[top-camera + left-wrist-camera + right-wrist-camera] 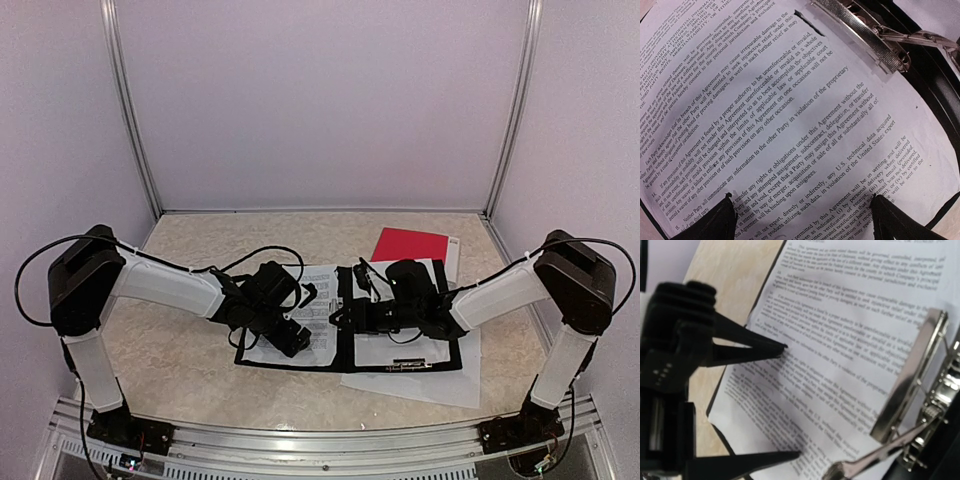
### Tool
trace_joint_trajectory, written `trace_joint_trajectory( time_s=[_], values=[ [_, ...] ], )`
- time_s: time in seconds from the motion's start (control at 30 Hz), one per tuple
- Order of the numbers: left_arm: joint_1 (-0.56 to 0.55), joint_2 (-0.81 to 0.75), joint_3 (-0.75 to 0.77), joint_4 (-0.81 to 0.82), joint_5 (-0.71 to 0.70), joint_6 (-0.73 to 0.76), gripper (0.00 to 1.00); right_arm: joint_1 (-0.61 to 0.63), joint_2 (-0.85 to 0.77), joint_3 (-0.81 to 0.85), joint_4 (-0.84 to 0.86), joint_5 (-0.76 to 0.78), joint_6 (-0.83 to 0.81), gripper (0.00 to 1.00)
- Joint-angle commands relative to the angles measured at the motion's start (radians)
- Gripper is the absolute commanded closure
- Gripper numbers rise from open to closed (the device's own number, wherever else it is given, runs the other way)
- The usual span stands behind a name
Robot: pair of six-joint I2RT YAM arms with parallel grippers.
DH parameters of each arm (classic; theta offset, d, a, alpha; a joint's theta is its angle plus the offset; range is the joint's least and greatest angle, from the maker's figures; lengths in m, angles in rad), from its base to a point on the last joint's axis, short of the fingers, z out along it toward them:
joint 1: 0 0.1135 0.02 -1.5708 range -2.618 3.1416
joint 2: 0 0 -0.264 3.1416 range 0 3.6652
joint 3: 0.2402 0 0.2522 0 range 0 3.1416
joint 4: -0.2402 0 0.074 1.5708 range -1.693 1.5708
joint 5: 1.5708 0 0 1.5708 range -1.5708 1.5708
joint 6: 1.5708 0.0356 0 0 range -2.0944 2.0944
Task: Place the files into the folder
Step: Close the spring clip on the folder with some files.
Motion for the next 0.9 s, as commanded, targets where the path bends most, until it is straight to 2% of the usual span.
trace_joint_trajectory(
  time_s=[0.0, 0.57, 0.87],
  values=[
    [-0.003, 0.059, -0.016, -0.096, 0.011, -0.002, 0.1, -0.015, -0.019, 0.02, 0.028, -0.011, -0.001, 0.62],
    [-0.003, 0.067, -0.013, -0.099, 0.013, 0.0, 0.1, -0.069, 0.022, 0.089, -0.002, -0.012, -0.046, 0.59],
    [-0.003, 0.065, -0.007, -0.111, 0.002, 0.001, 0.1, -0.098, 0.045, 0.146, -0.077, 0.008, -0.11, 0.59]
  ],
)
